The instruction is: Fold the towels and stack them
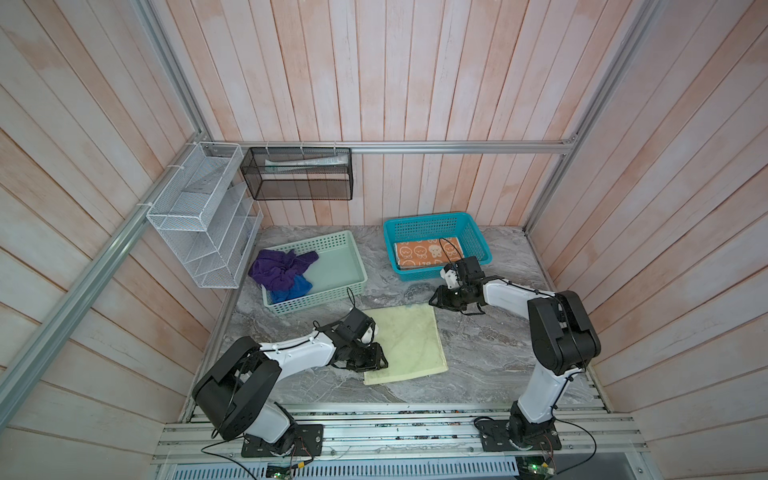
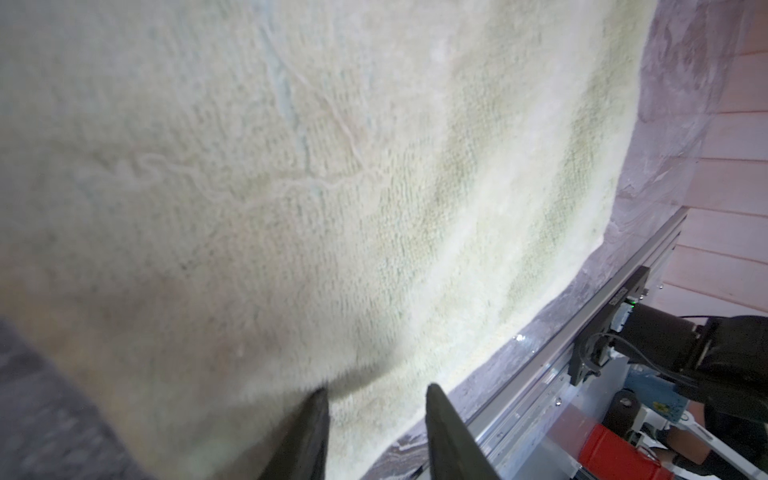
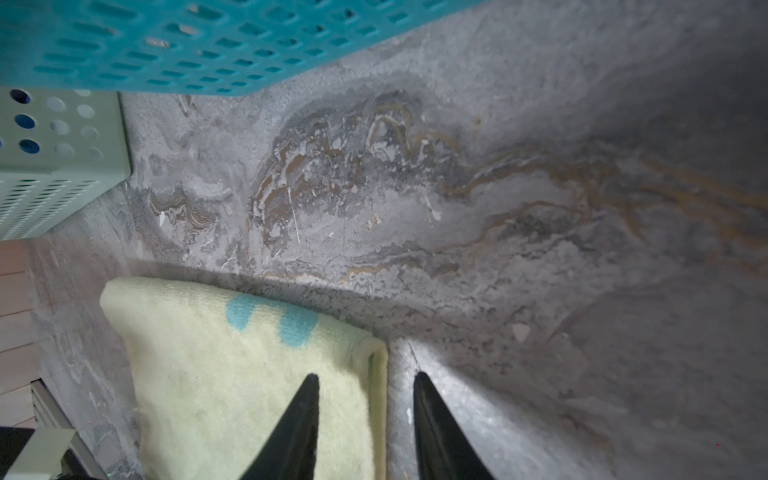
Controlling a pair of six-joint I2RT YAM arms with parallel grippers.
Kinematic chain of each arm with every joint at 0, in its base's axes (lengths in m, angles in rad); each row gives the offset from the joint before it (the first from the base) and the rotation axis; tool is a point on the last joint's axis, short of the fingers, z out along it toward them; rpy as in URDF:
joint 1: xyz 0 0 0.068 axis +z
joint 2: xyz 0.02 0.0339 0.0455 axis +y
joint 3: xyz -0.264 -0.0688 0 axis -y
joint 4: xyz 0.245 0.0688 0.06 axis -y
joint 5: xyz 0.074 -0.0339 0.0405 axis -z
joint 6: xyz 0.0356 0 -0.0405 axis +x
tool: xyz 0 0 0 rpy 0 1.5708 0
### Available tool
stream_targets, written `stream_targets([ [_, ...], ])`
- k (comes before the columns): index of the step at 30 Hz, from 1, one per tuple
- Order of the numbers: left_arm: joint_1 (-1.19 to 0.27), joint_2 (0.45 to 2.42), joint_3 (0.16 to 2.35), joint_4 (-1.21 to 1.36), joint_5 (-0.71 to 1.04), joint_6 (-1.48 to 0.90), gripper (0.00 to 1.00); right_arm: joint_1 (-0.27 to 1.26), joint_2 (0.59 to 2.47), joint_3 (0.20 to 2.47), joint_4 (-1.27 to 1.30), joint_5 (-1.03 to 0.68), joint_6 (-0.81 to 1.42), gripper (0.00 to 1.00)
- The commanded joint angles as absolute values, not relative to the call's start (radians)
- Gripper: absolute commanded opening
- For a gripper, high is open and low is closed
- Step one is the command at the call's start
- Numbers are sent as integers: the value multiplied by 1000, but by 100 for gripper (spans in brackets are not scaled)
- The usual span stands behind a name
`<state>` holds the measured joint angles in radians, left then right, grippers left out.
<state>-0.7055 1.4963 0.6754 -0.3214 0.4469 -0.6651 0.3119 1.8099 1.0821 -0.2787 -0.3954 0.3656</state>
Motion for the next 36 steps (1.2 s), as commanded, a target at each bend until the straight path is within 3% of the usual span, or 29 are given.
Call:
stream_targets([
  [1,-704,1449,721,-430,373,-649,43,352,1702,1044,-336,-293,370,42],
  [4,-703,1428,758,-425,337,-642,43,421,1611,975,-350,-219,395,42],
  [8,-694,1485,760,-369,358,-638,40,531,1552,868,-335,-254,473,41],
  [12,-701,1543,718,-295,402,-666,39,676,1534,767,-303,-264,547,32],
  [17,-721,1524,630,-257,394,-708,39,749,1486,597,-250,-266,624,19],
  [21,-773,1460,600,-291,360,-743,39,779,1372,521,-286,-240,683,17],
  [23,-779,1419,603,-315,357,-753,39,779,1314,521,-311,-228,693,19],
  [25,-777,1369,632,-353,328,-750,41,770,1269,572,-366,-171,681,31],
  [28,-730,1326,700,-400,307,-706,44,713,1242,667,-420,-91,624,41],
  [36,-536,1440,822,-326,292,-580,46,369,1368,719,-273,-234,423,44],
])
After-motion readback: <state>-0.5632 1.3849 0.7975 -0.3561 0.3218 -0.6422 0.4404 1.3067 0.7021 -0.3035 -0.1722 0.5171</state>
